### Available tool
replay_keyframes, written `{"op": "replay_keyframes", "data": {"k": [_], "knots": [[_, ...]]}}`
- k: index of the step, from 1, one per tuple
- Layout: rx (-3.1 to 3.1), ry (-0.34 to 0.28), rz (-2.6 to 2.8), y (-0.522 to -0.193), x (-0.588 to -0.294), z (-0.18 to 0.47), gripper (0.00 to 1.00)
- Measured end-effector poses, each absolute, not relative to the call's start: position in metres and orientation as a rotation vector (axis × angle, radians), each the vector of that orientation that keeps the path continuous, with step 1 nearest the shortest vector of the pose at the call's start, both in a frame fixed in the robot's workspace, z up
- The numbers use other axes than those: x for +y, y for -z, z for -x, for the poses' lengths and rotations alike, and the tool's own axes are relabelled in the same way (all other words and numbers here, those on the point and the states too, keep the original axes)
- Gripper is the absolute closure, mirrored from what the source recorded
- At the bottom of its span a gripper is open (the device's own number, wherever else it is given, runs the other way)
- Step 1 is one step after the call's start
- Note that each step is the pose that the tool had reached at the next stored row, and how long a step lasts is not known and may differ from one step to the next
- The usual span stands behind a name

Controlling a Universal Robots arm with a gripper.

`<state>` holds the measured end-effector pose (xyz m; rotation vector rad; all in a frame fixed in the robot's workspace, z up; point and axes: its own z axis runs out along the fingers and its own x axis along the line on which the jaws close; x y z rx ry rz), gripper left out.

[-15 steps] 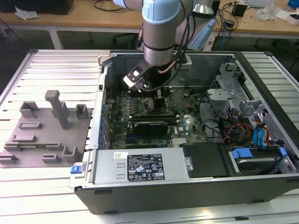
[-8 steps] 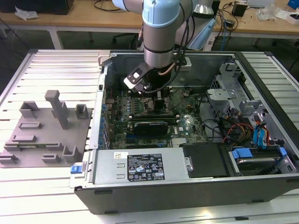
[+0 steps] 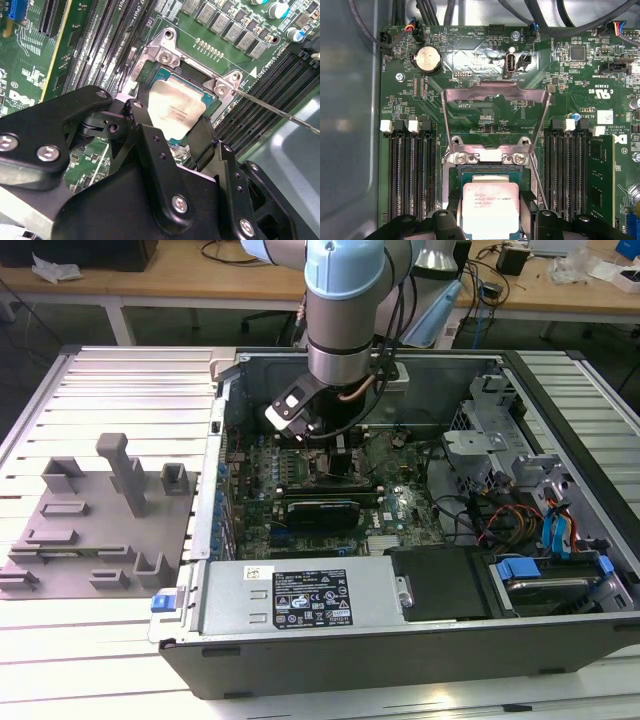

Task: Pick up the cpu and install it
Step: 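Place the cpu into insertion slot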

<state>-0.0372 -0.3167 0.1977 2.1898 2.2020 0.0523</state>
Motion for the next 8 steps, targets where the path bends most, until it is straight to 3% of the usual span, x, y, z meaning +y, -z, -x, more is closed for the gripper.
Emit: {"op": "replay_keyframes", "data": {"k": [8], "knots": [[2.202, -0.053, -2.190, -0.1973, -0.3166, 0.0356, 0.45]]}}
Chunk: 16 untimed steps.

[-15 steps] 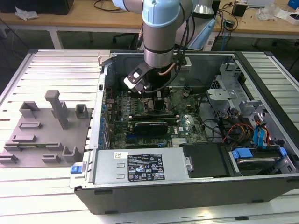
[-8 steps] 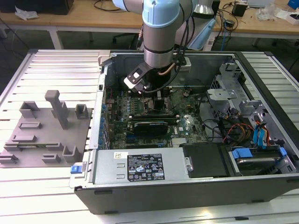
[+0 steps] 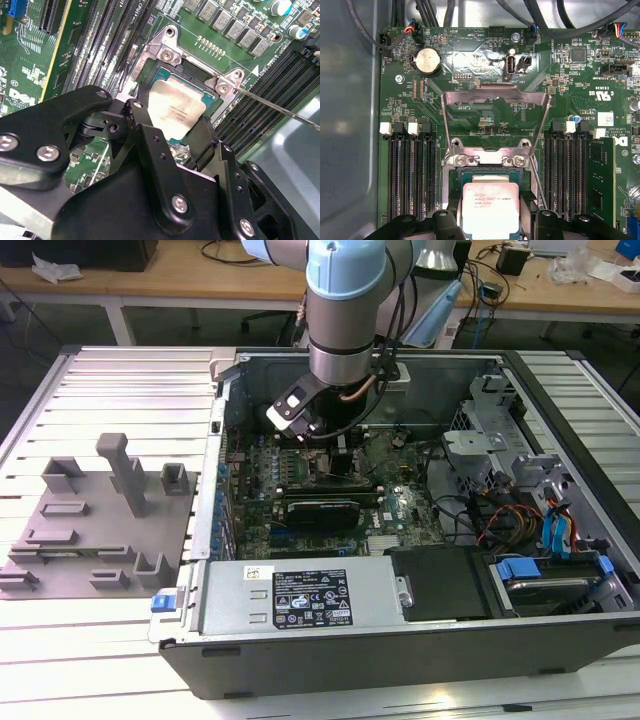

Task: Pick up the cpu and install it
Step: 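Place the cpu into insertion slot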

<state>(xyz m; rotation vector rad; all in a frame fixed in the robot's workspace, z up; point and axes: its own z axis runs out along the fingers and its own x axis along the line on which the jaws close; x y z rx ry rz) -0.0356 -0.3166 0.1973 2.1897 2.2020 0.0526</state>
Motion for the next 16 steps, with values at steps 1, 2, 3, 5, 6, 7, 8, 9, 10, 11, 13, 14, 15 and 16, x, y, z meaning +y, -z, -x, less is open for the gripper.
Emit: {"op": "replay_keyframes", "data": {"k": [1, 2, 3, 5, 6, 7, 8, 9, 10, 11, 13, 14, 15, 16], "knots": [[2.202, -0.053, -2.190, -0.1973, -0.3166, 0.0356, 0.45], [2.202, -0.053, -2.190, -0.1973, -0.3166, 0.0356, 0.45], [2.202, -0.053, -2.190, -0.1973, -0.3166, 0.0355, 0.45], [2.202, -0.053, -2.190, -0.1972, -0.3166, 0.0356, 0.45], [2.202, -0.053, -2.190, -0.1969, -0.3166, 0.0355, 0.45], [2.202, -0.053, -2.190, -0.1969, -0.3166, 0.0356, 0.45], [2.202, -0.052, -2.190, -0.1968, -0.3166, 0.0356, 0.45], [2.202, -0.053, -2.190, -0.1968, -0.3166, 0.0356, 0.45], [2.202, -0.053, -2.190, -0.1968, -0.3166, 0.0356, 0.45], [2.202, -0.053, -2.190, -0.1968, -0.3166, 0.0355, 0.45], [2.202, -0.053, -2.190, -0.1967, -0.3166, 0.0354, 0.45], [2.202, -0.053, -2.190, -0.1968, -0.3166, 0.0353, 0.45], [2.202, -0.053, -2.190, -0.1967, -0.3166, 0.0352, 0.45], [2.202, -0.053, -2.190, -0.1967, -0.3166, 0.0352, 0.45]]}}
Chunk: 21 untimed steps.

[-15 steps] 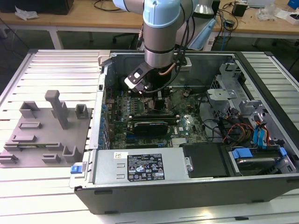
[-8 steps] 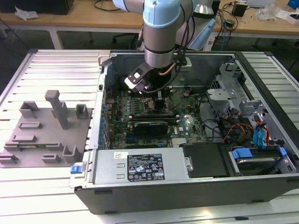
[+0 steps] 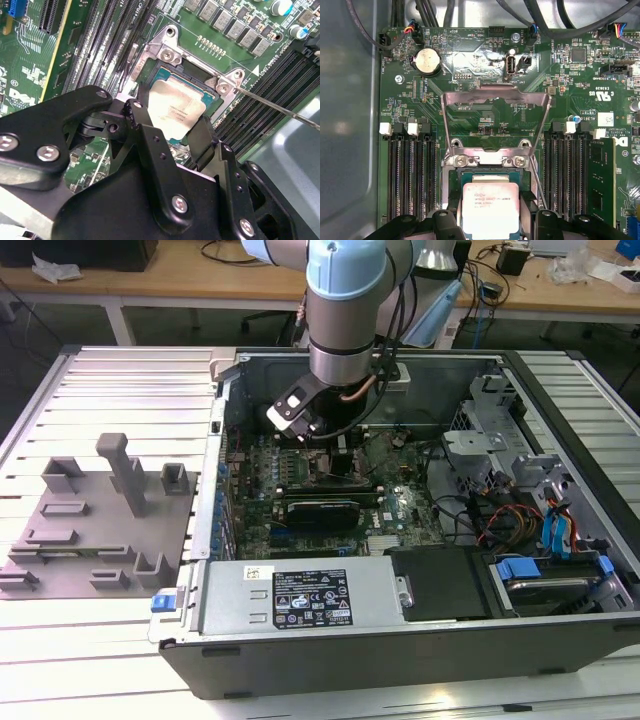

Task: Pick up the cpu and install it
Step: 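Place the cpu into insertion slot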

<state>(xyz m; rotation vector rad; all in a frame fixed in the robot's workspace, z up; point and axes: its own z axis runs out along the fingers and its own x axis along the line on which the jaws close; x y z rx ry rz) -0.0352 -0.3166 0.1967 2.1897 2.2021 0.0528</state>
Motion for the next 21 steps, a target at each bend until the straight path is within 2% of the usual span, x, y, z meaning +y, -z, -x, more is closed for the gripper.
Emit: {"op": "replay_keyframes", "data": {"k": [3, 4, 9, 21], "knots": [[2.202, -0.054, -2.190, -0.197, -0.316, 0.035, 0.44], [2.202, -0.053, -2.190, -0.197, -0.317, 0.035, 0.38], [2.202, -0.052, -2.190, -0.198, -0.317, 0.035, 0.38], [2.202, -0.052, -2.189, -0.224, -0.316, 0.034, 0.38]]}}
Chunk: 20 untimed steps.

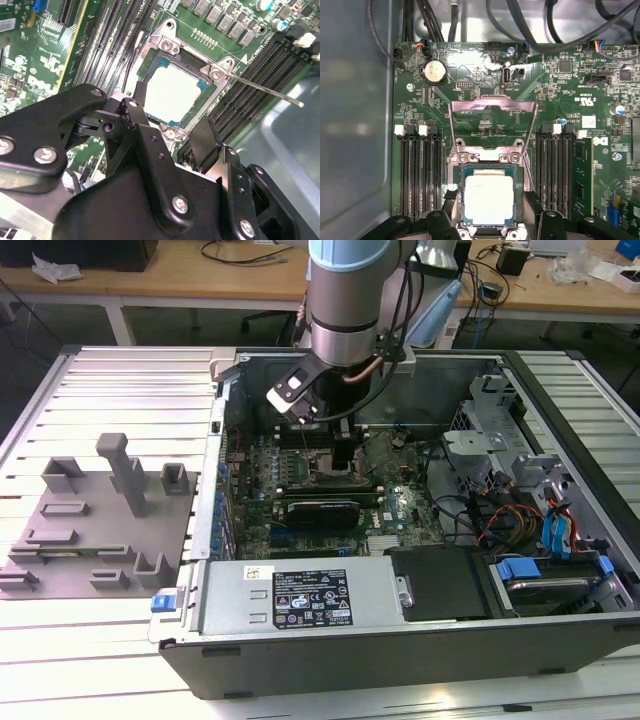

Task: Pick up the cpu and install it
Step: 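Place the cpu into insertion slot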

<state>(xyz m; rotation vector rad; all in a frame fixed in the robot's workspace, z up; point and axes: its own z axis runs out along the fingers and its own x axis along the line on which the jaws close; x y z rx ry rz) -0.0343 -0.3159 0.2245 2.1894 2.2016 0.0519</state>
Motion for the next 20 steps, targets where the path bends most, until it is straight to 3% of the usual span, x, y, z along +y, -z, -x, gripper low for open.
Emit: {"op": "replay_keyframes", "data": {"k": [8, 12, 14, 20], "knots": [[2.201, -0.050, -2.188, -0.2253, -0.3159, 0.0343, 0.40], [2.201, -0.049, -2.188, -0.2255, -0.3159, 0.0343, 0.58], [2.200, -0.048, -2.188, -0.2258, -0.3159, 0.0343, 0.89], [2.200, -0.047, -2.187, -0.2261, -0.3160, 0.0343, 0.89]]}}
